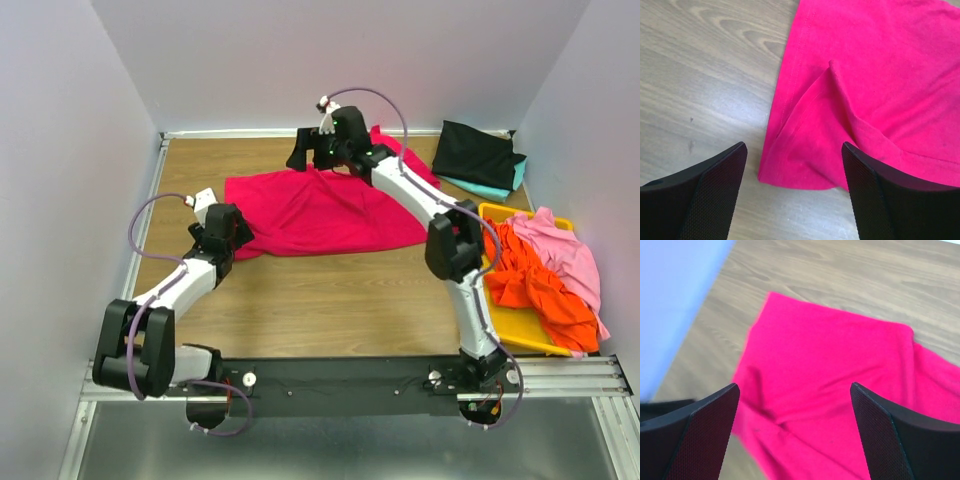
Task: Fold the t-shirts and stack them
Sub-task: Fold the tshirt
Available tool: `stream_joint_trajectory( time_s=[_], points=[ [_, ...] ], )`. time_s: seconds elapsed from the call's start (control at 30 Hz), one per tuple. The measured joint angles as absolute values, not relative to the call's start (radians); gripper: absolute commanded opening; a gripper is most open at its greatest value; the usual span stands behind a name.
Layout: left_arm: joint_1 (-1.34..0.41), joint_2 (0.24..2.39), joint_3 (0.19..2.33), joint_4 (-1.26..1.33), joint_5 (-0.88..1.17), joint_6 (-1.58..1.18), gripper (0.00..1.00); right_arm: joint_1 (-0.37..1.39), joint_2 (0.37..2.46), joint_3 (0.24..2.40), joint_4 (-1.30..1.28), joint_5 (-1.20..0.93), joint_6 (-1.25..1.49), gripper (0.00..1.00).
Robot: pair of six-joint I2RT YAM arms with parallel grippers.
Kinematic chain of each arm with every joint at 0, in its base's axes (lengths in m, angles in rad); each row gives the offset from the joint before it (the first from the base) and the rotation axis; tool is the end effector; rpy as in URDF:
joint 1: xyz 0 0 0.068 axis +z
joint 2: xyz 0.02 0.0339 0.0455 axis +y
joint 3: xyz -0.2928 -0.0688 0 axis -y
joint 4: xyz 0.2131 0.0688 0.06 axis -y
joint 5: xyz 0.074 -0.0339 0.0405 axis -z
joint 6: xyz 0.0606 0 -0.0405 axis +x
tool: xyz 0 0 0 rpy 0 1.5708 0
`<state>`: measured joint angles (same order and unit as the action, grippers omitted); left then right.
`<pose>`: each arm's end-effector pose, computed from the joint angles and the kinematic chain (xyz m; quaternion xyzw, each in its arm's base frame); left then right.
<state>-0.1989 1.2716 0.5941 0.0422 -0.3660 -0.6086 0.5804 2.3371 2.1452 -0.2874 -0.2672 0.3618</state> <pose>0.2420 -0.0266 0.2290 -0.2589 0.8426 -0.0248 0.4715 0.4605 0.3211 0.2816 -0.1611 0.8345 0.3349 0.4067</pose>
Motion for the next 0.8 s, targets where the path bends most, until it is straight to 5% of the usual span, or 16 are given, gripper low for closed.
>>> stream_joint_trajectory(
  time_s=[0.43, 0.8],
  points=[
    [-0.187, 1.508, 0.766, 0.02, -0.355, -0.543, 0.73, 0.543, 1.919, 1.468, -0.095, -0.197, 0.366, 0.96],
    [-0.183, 1.623, 0.839, -0.022, -0.364, -0.504, 0.61, 0.366, 1.792, 1.223, -0.046, -0.144, 0.378, 0.96]
  ],
)
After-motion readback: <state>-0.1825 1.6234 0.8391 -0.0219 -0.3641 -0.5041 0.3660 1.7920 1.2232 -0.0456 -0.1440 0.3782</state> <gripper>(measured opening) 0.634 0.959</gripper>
